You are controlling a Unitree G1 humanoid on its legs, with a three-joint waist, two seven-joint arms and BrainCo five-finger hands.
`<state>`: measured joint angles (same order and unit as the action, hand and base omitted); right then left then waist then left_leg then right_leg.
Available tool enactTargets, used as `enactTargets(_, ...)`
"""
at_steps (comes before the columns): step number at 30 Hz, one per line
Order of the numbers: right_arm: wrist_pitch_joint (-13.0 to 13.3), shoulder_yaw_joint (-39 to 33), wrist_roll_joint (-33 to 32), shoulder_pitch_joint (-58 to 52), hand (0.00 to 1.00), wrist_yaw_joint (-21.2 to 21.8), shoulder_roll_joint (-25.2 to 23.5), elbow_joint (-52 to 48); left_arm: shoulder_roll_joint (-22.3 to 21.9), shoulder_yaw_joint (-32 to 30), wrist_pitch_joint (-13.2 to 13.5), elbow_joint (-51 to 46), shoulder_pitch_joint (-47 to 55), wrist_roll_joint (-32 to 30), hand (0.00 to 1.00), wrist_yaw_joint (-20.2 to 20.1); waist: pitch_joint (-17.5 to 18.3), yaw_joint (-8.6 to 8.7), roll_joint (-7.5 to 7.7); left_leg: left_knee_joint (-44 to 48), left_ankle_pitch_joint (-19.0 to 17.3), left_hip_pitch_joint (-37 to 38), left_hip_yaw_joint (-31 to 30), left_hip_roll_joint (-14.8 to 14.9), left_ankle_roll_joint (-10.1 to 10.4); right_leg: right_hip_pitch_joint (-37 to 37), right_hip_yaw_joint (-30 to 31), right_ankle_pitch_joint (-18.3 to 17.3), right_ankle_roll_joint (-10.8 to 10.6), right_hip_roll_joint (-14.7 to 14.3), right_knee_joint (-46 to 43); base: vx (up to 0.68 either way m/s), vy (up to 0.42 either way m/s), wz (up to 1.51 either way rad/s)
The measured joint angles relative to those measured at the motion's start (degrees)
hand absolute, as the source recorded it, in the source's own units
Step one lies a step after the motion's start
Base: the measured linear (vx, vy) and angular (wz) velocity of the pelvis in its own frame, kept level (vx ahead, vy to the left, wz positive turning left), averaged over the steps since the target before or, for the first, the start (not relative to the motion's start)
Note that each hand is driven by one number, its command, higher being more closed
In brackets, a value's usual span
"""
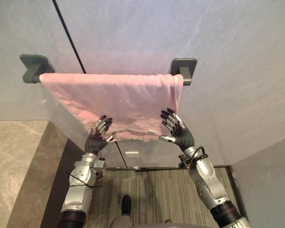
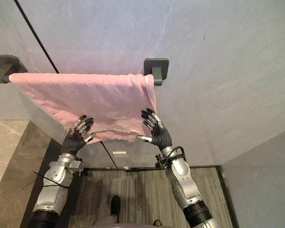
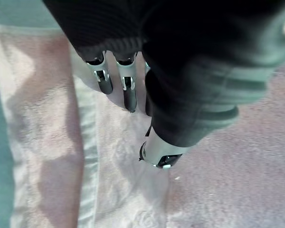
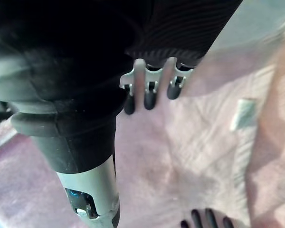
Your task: Organize washtable
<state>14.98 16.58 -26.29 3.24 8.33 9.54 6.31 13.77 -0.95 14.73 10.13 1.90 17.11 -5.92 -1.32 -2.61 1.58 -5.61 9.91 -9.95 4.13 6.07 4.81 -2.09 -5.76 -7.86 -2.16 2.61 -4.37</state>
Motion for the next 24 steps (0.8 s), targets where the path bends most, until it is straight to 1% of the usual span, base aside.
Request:
enactTargets(2, -0.3, -1.3, 1.4, -2.4, 0.0, 0.5, -0.6, 3.2, -1.1, 0.0, -0.5, 2.0, 1.4, -0.9, 0.0, 0.0, 0.0, 0.24, 0.0, -0.3, 0.0, 0.1, 0.1, -0.1, 0.0, 0.4, -0.1, 0.1, -0.1, 0.0, 0.4, 0.0, 0.0, 0.0)
enactTargets(5, -1.1, -3.9, 4.2, -6.4, 0.0, 0.4, -2.0, 10.9, -2.4, -0.2, -1.0, 8.5, 3.1, -2.8, 0.0, 0.1, 0.0, 0.26, 0.02, -0.3, -0.3, 0.9, 0.2, -0.1, 0.3, 1.2, 0.0, 0.1, -0.1, -0.1, 0.7, 0.0, -0.002, -0.02)
enactTargets(6, -2.0, -4.9, 6.0, -8.1, 0.0, 0.4, -2.3, 14.1, -2.8, -0.6, -1.4, 11.7, 4.1, -4.9, 0.0, 0.1, 0.0, 0.32, 0.03, -0.3, -0.3, 0.9, 0.2, 0.0, 0.4, 1.1, 0.1, 0.1, -0.1, -0.2, 0.7, -0.01, -0.007, -0.06)
enactTargets(8, -2.8, -6.6, 9.0, -9.9, 0.0, 0.3, -2.5, 20.6, -3.7, -1.6, -1.9, 18.6, 5.1, -8.3, 0.0, 0.2, -0.1, 0.28, 0.1, -0.3, -0.6, 1.6, 0.4, 0.0, 0.5, 1.8, 0.4, 0.1, -0.1, -0.1, 0.9, 0.0, -0.002, -0.09)
enactTargets(9, -3.1, -7.9, 12.2, -10.7, 0.0, -0.2, -2.7, 25.3, -4.1, -2.4, -2.3, 23.6, 5.7, -10.7, 0.0, 0.9, -0.1, 0.3, 0.27, -0.3, -0.9, 2.6, 0.6, -0.1, 0.5, 2.7, 0.8, 0.1, -0.1, 0.0, 1.3, 0.01, 0.004, -0.16)
enactTargets(10, -3.4, -10.1, 15.1, -11.5, 0.0, -0.9, -3.3, 30.2, -4.7, -3.5, -2.6, 28.8, 6.3, -12.4, 0.0, 1.4, 0.0, 0.31, 0.45, -0.3, -1.2, 3.2, 0.8, -0.2, 0.5, 3.1, 1.2, 0.0, -0.2, 0.1, 1.6, 0.01, 0.003, -0.15)
enactTargets(12, -4.4, -13.6, 18.0, -12.0, 0.0, -2.0, -4.1, 36.6, -5.5, -5.5, -3.2, 34.8, 7.1, -15.2, 0.0, 2.4, -0.2, 0.52, 0.65, -0.3, -1.4, 3.9, 0.9, -0.3, 0.5, 3.9, 1.3, 0.0, -0.2, 0.2, 1.7, 0.02, -0.001, -0.08)
enactTargets(14, -5.6, -19.4, 20.2, -12.8, 0.0, -3.5, -4.9, 46.9, -7.4, -10.0, -3.8, 42.9, 8.6, -18.6, 0.0, 4.3, -0.2, 0.53, 0.94, -0.3, -1.9, 4.9, 1.6, -0.4, 0.5, 4.7, 1.9, -0.1, -0.4, 0.4, 1.7, 0.03, 0.0, -0.11)
enactTargets(15, -6.0, -21.1, 20.4, -12.8, 0.0, -3.8, -5.0, 49.2, -7.8, -11.2, -4.4, 44.4, 8.9, -19.3, 0.0, 5.0, -0.3, 0.52, 0.96, -0.3, -2.0, 5.3, 1.9, -0.4, 0.5, 4.9, 2.1, -0.1, -0.4, 0.5, 1.7, 0.03, 0.004, -0.25)
enactTargets(17, -7.4, -28.9, 22.2, -13.5, 0.0, -5.6, -5.2, 56.2, -9.3, -16.8, -6.0, 48.5, 10.9, -20.5, 0.0, 7.0, -0.3, 0.44, 0.86, -0.3, -2.6, 7.0, 3.1, -0.6, 0.4, 6.0, 3.2, -0.3, -0.6, 0.7, 1.7, 0.02, 0.004, -0.23)
enactTargets(19, -8.6, -33.0, 22.7, -14.1, 0.0, -6.1, -5.2, 59.1, -10.2, -19.9, -7.1, 50.0, 11.8, -20.7, 0.0, 7.7, -0.4, 0.48, 0.78, -0.3, -2.9, 8.2, 3.9, -0.7, 0.4, 6.9, 3.8, -0.4, -0.9, 0.9, 1.7, 0.01, 0.005, -0.17)
enactTargets(20, -9.8, -36.0, 24.2, -14.6, 0.0, -6.5, -5.3, 60.7, -11.1, -22.6, -8.0, 50.3, 12.6, -20.6, 0.0, 7.8, -0.3, 0.45, 0.6, -0.3, -3.2, 9.1, 4.1, -0.8, 0.3, 7.4, 4.3, -0.6, -1.1, 1.2, 1.6, 0.01, 0.011, -0.16)
enactTargets(23, -10.9, -38.4, 24.7, -15.2, 0.0, -7.0, -5.4, 60.9, -11.6, -24.4, -8.3, 50.9, 12.8, -20.5, 0.0, 7.5, -0.5, 0.78, 0.28, -0.3, -3.3, 10.0, 4.3, -1.2, 0.2, 8.2, 4.4, -0.8, -1.4, 1.5, 1.5, -0.02, 0.01, -0.05)
enactTargets(24, -11.3, -39.1, 24.8, -14.9, 0.0, -6.9, -5.5, 61.0, -11.6, -24.5, -8.3, 51.1, 12.8, -20.4, 0.0, 7.2, -0.5, 1.36, 0.25, -0.3, -3.3, 10.2, 4.3, -1.3, 0.2, 8.4, 4.4, -0.8, -1.4, 1.5, 1.4, -0.04, 0.009, 0.0)
